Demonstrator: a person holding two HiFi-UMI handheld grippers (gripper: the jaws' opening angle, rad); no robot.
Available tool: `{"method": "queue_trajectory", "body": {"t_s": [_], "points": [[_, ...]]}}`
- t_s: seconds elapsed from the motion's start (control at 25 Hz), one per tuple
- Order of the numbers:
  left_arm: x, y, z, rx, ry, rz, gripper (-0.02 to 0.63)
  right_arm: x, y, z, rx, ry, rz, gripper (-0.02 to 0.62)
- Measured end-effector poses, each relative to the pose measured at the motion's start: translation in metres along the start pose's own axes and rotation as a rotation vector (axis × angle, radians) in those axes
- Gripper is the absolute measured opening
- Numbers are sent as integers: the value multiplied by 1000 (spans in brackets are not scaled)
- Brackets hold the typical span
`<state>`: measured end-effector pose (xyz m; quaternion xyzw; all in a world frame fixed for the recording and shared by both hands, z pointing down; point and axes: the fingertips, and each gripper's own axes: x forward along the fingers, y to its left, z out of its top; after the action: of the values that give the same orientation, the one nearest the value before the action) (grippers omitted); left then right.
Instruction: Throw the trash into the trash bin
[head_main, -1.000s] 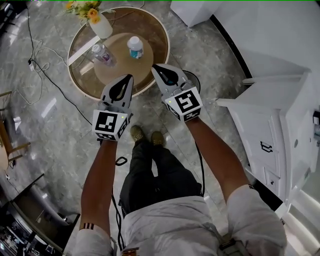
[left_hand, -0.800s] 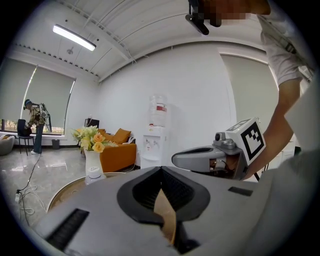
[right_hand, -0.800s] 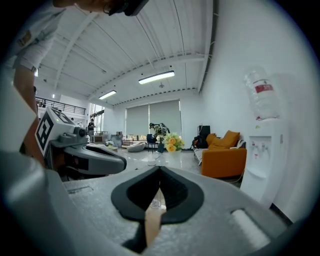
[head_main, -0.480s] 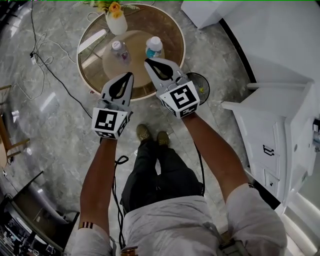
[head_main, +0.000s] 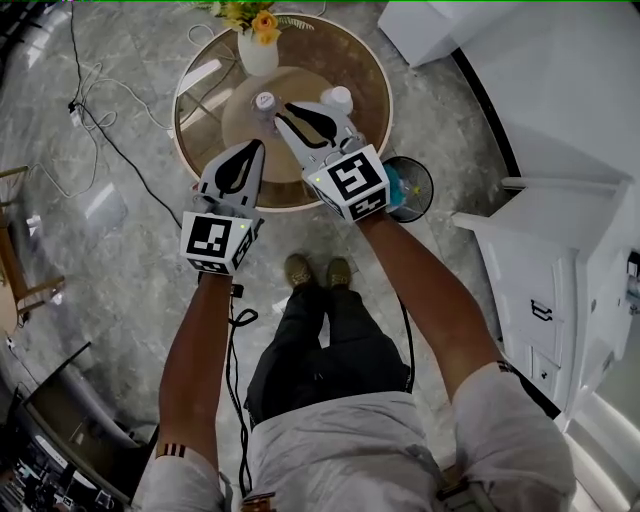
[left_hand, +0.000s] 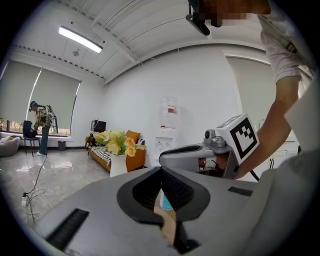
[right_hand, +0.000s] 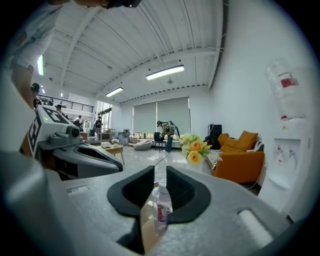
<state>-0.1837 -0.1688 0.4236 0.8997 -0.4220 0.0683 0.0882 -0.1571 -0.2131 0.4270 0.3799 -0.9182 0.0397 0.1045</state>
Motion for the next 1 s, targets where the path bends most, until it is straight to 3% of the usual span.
{"method": "queue_trajectory", "body": {"t_s": [0.52, 1.0], "points": [[15, 28, -8, -13, 17, 10, -2, 59, -6, -34, -32, 174, 57, 166], [12, 36, -9, -16, 23, 8, -2, 75, -1, -54, -79, 252, 63, 172]]}}
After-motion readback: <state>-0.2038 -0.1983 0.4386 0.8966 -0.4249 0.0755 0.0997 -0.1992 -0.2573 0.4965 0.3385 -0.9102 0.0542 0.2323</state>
